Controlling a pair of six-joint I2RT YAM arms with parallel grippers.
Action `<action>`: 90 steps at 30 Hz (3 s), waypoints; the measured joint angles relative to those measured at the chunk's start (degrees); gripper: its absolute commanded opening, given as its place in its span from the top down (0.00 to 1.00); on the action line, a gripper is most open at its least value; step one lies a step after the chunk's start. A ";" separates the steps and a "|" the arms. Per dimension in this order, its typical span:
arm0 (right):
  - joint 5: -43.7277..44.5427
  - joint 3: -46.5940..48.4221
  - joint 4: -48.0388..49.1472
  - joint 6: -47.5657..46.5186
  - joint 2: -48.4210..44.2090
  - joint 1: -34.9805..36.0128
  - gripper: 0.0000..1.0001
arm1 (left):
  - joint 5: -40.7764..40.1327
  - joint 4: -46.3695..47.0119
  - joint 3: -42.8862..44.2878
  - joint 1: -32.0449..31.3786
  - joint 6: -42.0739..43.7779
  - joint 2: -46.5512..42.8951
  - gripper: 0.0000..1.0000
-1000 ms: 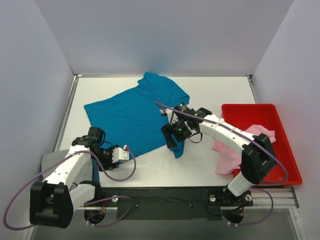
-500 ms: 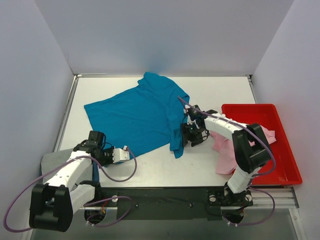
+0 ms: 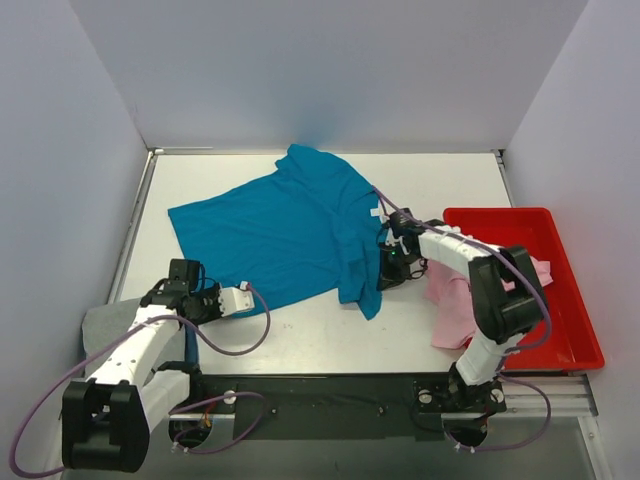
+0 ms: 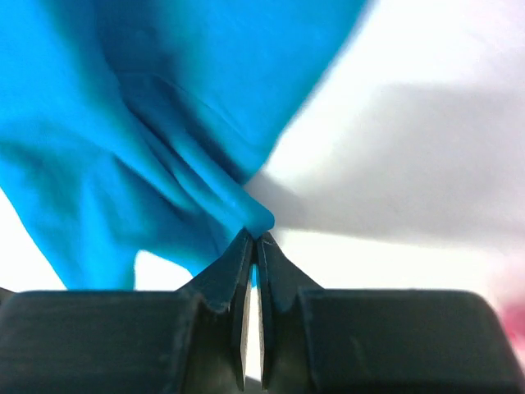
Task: Fold and stack the t-shirts
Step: Flatten out the tshirt, then grap the side of the flattened tshirt closest away from the robot with both arms, then fold the flattened tshirt in 1/3 of the way
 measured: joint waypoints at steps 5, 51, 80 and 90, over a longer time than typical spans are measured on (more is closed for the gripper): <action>4.57 -3.39 -8.31 -0.24 -13.00 -2.54 1.00 | -0.07 -2.14 2.03 0.44 0.79 -1.38 1.00; -3.80 -28.17 -14.95 23.12 -21.66 13.84 1.00 | -0.48 -16.17 2.29 0.55 1.03 -11.87 1.00; 3.28 24.11 -15.08 -5.62 2.71 -8.63 1.00 | -5.86 7.04 14.45 6.95 -22.99 10.32 1.00; 3.06 35.36 -16.94 -10.36 12.87 -9.31 1.00 | -7.48 19.50 14.91 7.13 -22.38 20.31 1.00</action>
